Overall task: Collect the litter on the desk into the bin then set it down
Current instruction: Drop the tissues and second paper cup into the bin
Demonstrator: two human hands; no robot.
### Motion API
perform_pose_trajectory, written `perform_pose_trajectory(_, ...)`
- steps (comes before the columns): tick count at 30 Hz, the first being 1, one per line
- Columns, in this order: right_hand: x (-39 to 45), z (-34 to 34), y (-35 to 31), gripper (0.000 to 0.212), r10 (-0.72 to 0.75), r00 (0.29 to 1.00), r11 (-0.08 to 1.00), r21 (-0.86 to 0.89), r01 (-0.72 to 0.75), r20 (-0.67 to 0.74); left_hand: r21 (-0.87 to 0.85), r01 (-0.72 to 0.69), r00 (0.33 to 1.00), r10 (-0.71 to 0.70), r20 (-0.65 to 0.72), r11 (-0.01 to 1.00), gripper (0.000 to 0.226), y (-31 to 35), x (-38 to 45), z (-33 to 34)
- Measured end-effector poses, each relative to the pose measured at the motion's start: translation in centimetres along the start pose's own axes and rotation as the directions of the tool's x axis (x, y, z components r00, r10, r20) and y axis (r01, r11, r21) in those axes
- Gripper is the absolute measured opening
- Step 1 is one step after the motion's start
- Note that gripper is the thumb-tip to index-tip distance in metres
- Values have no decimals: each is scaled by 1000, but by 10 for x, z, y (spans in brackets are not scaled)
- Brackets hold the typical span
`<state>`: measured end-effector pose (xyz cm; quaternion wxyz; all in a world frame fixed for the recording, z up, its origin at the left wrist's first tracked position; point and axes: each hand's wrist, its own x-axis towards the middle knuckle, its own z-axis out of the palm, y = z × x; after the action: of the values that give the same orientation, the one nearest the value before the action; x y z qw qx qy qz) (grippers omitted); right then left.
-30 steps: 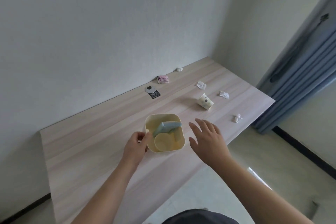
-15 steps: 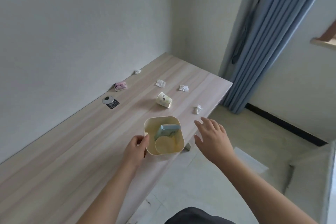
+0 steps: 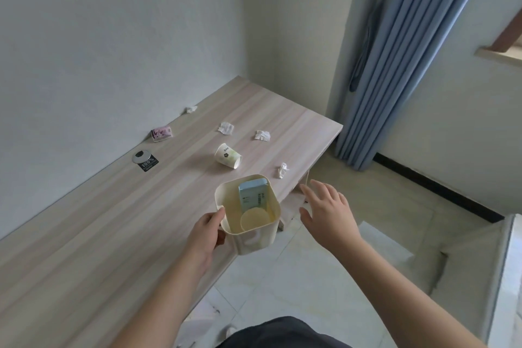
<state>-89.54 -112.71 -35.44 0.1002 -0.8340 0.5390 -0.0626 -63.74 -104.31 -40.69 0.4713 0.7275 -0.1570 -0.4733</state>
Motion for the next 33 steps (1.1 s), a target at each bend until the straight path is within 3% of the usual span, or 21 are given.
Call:
perform_pose_trajectory(23,142,33,-6,54,-29,992,996,-79,39,125,-15,-32,999,32,17,999,21,65,110,2)
perform_pose_trajectory(33,197,60,1,53,-68,971,995,-53,82,229,-104,-66,996,72,51,992,17,102,134,-1)
